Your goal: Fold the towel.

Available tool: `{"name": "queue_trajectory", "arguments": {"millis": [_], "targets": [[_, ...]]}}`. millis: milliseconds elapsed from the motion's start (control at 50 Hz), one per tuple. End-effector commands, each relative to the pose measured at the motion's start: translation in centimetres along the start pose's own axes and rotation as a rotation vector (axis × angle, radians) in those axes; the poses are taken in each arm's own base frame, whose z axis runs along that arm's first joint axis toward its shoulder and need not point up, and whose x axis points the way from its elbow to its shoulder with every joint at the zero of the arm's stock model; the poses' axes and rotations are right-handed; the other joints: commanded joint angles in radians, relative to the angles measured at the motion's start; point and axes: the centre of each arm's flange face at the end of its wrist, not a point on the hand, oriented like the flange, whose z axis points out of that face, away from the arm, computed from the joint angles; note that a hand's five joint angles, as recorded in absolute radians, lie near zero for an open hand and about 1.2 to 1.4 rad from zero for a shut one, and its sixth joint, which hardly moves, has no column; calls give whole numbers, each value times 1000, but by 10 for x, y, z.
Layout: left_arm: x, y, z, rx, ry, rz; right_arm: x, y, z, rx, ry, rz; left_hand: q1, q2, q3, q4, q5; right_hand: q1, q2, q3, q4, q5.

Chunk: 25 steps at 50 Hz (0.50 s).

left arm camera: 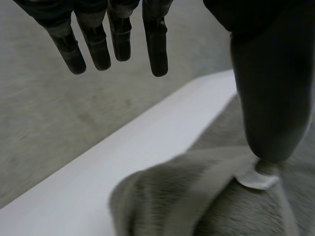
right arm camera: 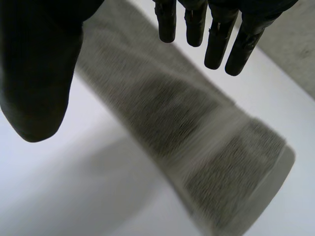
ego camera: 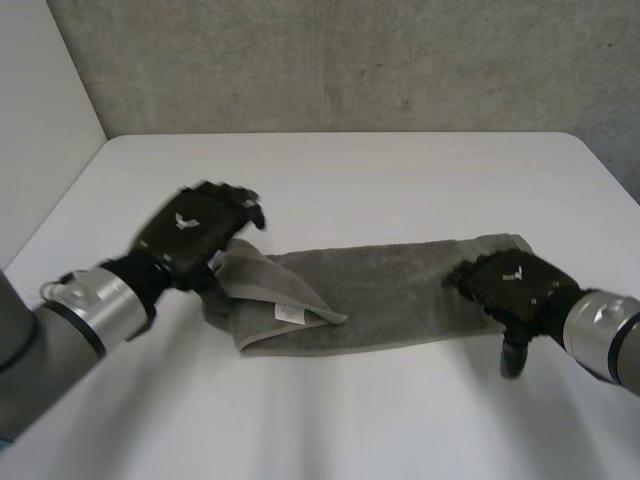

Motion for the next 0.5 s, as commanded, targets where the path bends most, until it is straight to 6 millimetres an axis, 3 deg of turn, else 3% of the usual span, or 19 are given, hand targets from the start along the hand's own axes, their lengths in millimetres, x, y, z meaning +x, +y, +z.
{"name": "queue_trajectory", "arguments": {"millis": [20,100,220,300,340,500], "targets": [[43,38,18,-59,155,216,11,28,9,-47,48,-22,-50,-43,-45,-51,-15,-58,-59,-64,-76,-57],[49,61,32,-111,171,331,19,40,23,-10,106,-44,-55,-49,-50,-57,-21,-58,-59,-64,-76,-57],[47,72,52,-143,121,395,29,58,41,-3,146,-38,-15,-8,-10,-16,20,-58,-59,-64,-76,-57],[42,72,60,-140,92,408,30,64,50,-13,142,-34,132,139,138,131,167,-58,-59,-64,-76,-57],[39,71,65,-135,79,412,33,69,59,-20,142,-31,366,373,371,365,400,-58,-59,-64,-76,-57],[29,68,70,-126,55,412,37,71,70,-15,144,-35,385,391,390,383,419,-58,-59,-64,-76,-57]]}}
